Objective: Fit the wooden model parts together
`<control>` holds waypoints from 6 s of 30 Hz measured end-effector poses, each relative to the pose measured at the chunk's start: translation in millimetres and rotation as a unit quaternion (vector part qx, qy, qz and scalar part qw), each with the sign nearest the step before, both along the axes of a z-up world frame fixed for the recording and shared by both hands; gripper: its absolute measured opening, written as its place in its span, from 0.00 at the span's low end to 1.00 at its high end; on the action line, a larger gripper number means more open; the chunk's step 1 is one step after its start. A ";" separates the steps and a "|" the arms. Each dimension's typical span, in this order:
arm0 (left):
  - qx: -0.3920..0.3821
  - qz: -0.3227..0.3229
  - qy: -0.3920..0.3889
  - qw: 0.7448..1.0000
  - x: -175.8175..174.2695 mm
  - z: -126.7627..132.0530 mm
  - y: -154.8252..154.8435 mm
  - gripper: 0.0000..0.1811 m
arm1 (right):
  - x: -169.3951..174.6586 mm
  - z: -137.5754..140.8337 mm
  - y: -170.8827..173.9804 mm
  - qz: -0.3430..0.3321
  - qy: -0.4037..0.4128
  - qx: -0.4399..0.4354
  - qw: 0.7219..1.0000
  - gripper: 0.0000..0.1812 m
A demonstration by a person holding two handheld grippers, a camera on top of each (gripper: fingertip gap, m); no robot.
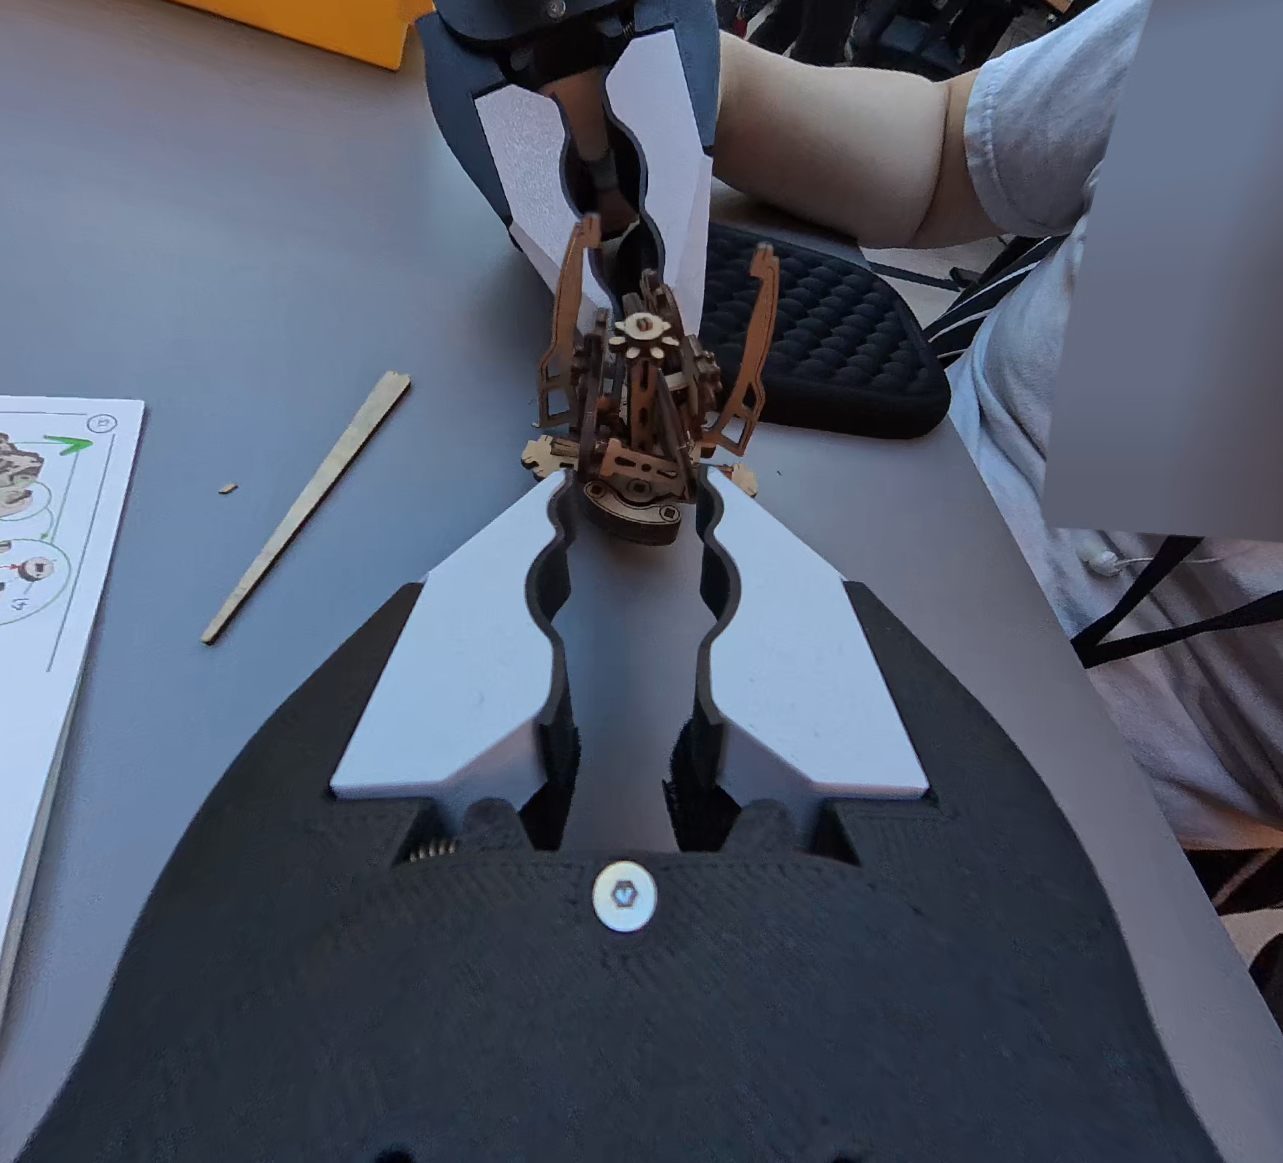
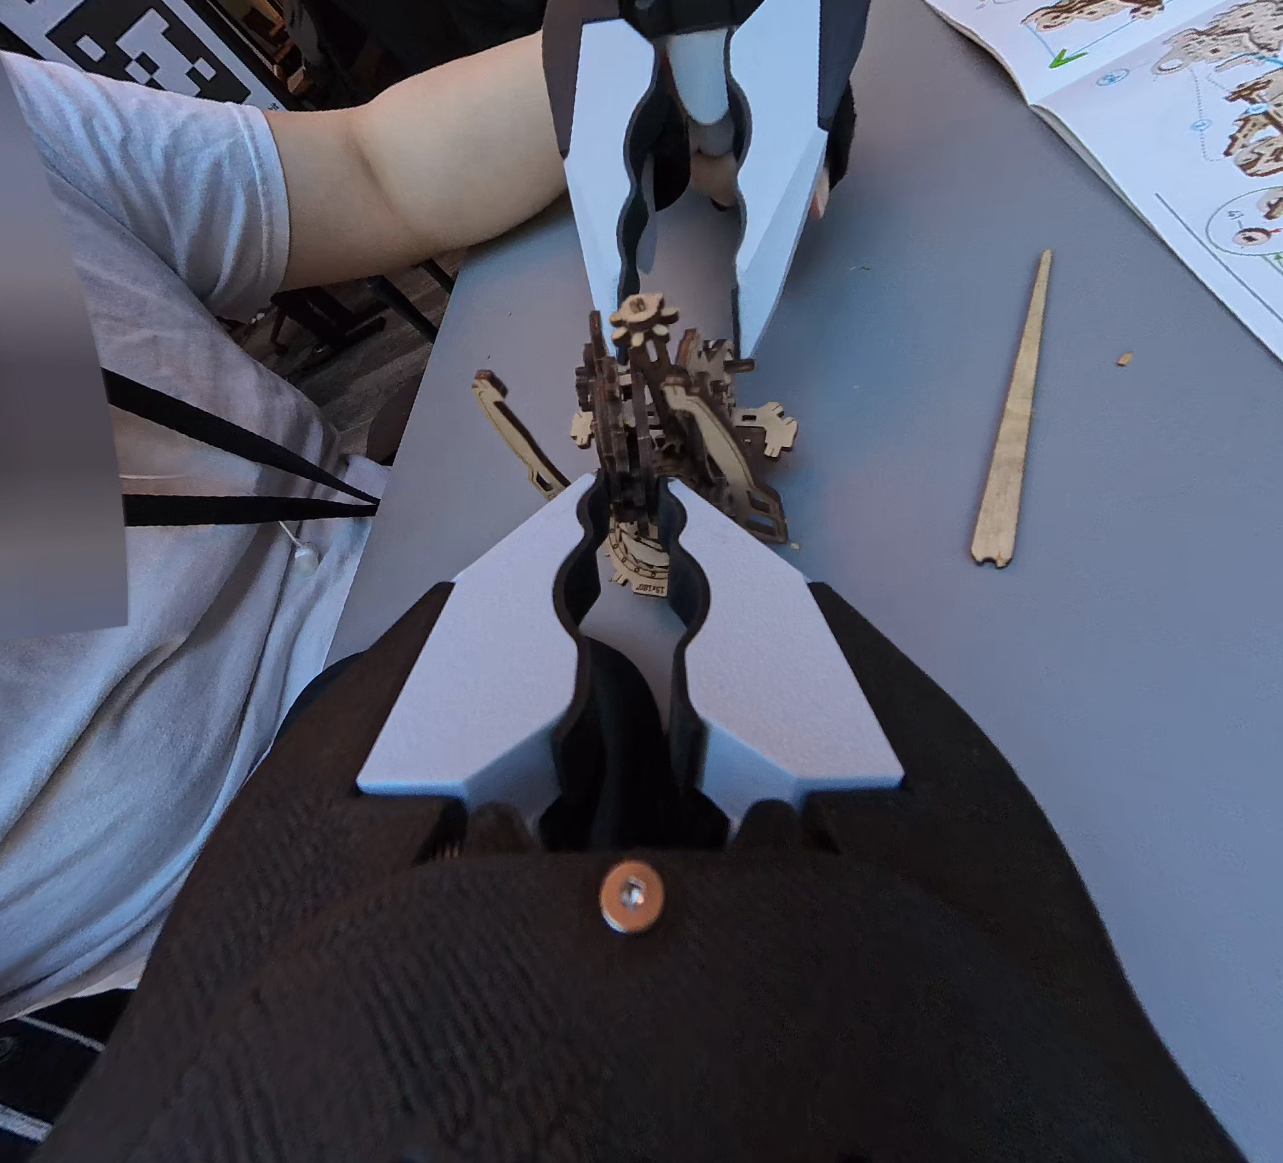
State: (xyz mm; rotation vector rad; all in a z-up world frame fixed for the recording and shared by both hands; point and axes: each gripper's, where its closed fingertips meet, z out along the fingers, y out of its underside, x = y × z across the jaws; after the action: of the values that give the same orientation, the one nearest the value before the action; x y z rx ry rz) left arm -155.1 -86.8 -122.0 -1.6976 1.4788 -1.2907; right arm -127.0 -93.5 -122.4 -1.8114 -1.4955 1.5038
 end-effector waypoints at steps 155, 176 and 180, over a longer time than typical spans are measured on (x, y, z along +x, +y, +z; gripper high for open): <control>0.058 0.084 0.079 0.992 33.2 -23.4 12.9 0.18 | 29.5 14.8 13.1 -0.067 0.017 0.247 0.967 0.06; 0.075 0.104 0.099 0.987 38.4 -28.6 11.1 0.18 | 32.3 8.5 9.8 -0.049 -0.001 0.326 0.944 0.06; 0.074 0.105 0.102 0.986 39.1 -29.7 10.4 0.18 | 32.6 8.2 8.8 -0.054 -0.004 0.326 0.944 0.06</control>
State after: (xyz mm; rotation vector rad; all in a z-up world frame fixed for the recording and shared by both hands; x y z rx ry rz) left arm -116.0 -76.4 -151.6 -1.8729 1.4218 -0.8982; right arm -94.4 -84.7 -114.2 -1.4601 -1.6117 0.8001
